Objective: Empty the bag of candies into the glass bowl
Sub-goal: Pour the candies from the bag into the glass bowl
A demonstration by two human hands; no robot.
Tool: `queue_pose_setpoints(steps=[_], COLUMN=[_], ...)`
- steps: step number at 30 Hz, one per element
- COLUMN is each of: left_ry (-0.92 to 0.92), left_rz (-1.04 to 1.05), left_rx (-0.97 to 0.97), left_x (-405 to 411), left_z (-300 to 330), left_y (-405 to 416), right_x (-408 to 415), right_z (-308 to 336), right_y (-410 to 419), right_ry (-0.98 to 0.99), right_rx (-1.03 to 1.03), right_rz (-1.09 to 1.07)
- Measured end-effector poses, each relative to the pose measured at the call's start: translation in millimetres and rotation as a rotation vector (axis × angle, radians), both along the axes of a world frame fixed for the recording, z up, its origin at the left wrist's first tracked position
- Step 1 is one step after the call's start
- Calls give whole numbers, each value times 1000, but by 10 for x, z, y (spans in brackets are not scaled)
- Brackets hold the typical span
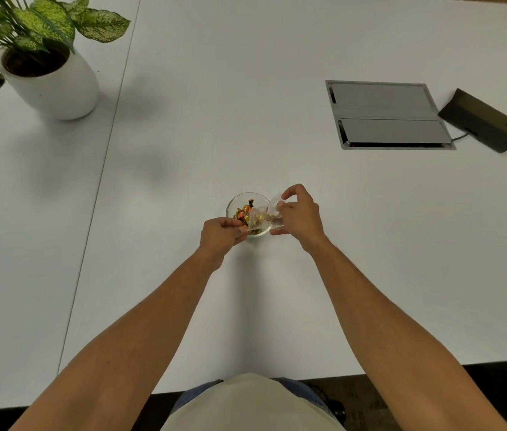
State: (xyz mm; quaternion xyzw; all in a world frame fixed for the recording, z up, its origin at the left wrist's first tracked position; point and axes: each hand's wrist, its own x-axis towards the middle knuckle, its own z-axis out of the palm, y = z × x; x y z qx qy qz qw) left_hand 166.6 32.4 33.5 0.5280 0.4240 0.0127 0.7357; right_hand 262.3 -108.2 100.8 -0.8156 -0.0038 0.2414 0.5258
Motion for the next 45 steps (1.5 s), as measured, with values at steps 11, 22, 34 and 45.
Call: queue_pose_setpoints(steps=[11, 22, 34, 45], left_ry=[-37, -69, -170, -248], left_rz=[58, 134, -75, -315], left_rx=[-108, -150, 214, 381], left_x=[-110, -179, -356, -561], left_z=[116, 216, 494, 809], left_y=[6, -14, 26, 98], right_x=[-106, -449, -690, -696], right_z=[64, -84, -172, 0], right_y=[-22, -236, -571, -354], right_ry=[-43, 215, 331, 123], right_rx=[-7, 366, 342, 352], right_rz=[27, -131, -67, 15])
